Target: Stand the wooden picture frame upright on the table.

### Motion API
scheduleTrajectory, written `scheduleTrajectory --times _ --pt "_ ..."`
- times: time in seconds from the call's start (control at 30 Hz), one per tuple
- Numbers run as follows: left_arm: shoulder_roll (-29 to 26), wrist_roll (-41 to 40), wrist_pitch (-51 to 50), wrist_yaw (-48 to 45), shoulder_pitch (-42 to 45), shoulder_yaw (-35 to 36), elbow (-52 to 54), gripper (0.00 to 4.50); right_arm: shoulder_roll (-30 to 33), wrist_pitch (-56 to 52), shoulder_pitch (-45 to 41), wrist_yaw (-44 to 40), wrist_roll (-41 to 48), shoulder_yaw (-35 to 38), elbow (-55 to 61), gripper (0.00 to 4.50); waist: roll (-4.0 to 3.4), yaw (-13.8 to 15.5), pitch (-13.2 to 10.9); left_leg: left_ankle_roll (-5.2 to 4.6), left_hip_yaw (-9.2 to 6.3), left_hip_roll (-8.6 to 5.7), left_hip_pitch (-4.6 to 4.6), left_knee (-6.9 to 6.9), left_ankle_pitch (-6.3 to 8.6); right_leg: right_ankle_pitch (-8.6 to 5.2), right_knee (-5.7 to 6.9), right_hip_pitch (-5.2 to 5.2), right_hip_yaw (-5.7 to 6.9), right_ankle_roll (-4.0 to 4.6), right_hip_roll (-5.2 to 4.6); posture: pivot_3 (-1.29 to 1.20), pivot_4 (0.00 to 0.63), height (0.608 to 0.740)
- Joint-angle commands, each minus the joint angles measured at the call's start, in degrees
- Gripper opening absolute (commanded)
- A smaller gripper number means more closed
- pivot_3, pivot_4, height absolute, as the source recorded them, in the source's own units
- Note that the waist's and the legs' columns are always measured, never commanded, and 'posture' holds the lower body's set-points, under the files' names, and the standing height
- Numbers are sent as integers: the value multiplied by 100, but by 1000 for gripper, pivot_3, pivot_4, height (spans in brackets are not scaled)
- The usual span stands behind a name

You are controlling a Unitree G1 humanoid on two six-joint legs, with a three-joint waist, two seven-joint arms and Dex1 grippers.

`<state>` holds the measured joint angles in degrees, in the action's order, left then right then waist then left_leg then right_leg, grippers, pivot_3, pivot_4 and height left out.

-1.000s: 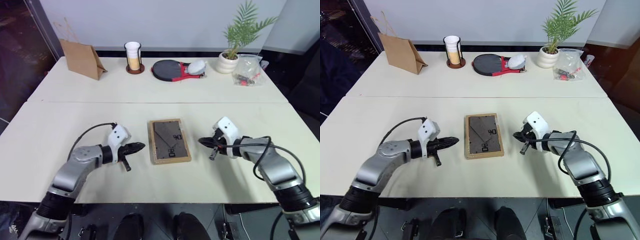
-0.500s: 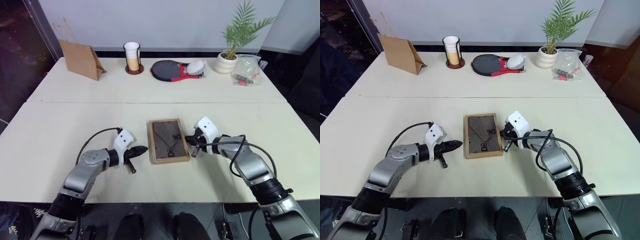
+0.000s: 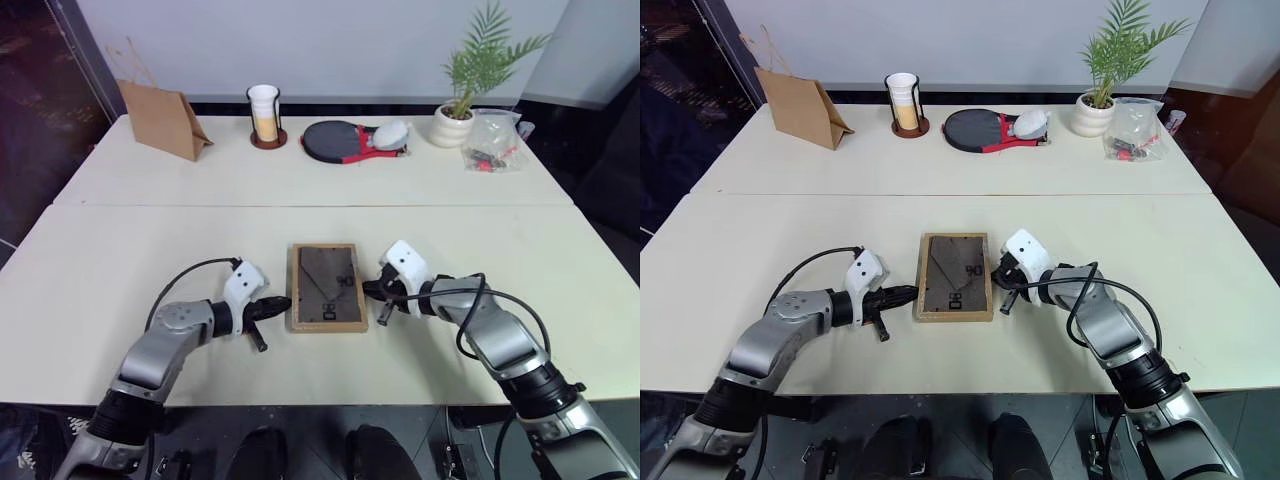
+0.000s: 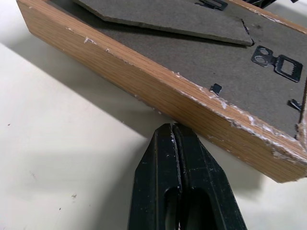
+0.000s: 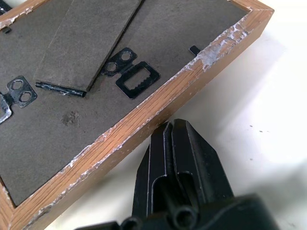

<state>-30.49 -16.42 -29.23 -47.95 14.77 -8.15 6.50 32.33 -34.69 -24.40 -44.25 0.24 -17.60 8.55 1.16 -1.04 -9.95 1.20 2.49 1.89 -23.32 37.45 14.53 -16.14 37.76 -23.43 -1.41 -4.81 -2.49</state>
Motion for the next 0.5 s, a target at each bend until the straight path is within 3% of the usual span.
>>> scheduleTrajectory --times 0.03,0.17,0.37,0.47,0.5 --pt "-71 -135 -7 -100 -32 115 282 0 -103 41 35 -97 29 -160 96 15 0 0 0 0 0 0 0 0 0 0 0 0 0 0 0 0 150 740" --pt "-212 -191 -128 -240 -77 97 312 0 -53 130 -29 -79 -64 -163 -11 15 1 -1 0 0 0 1 0 0 0 0 0 0 0 0 0 0 150 740" --pt "-546 -626 -604 -557 97 477 107 0 580 507 10 -323 -260 -2 38 15 0 27 1 0 0 0 0 0 0 0 -1 0 1 1 -2 0 150 740" --pt "-652 -1444 -1641 -803 441 864 35 840 974 948 26 -447 -374 88 88 0 1 61 0 0 -3 -3 -4 4 0 -1 -1 0 4 0 -5 0 150 740" --pt "-627 -1833 -2155 -825 603 1042 8 1322 1083 1058 26 -488 -406 98 116 0 2 58 -1 -1 -6 -3 -9 12 0 -1 -1 0 6 0 -6 0 150 740"
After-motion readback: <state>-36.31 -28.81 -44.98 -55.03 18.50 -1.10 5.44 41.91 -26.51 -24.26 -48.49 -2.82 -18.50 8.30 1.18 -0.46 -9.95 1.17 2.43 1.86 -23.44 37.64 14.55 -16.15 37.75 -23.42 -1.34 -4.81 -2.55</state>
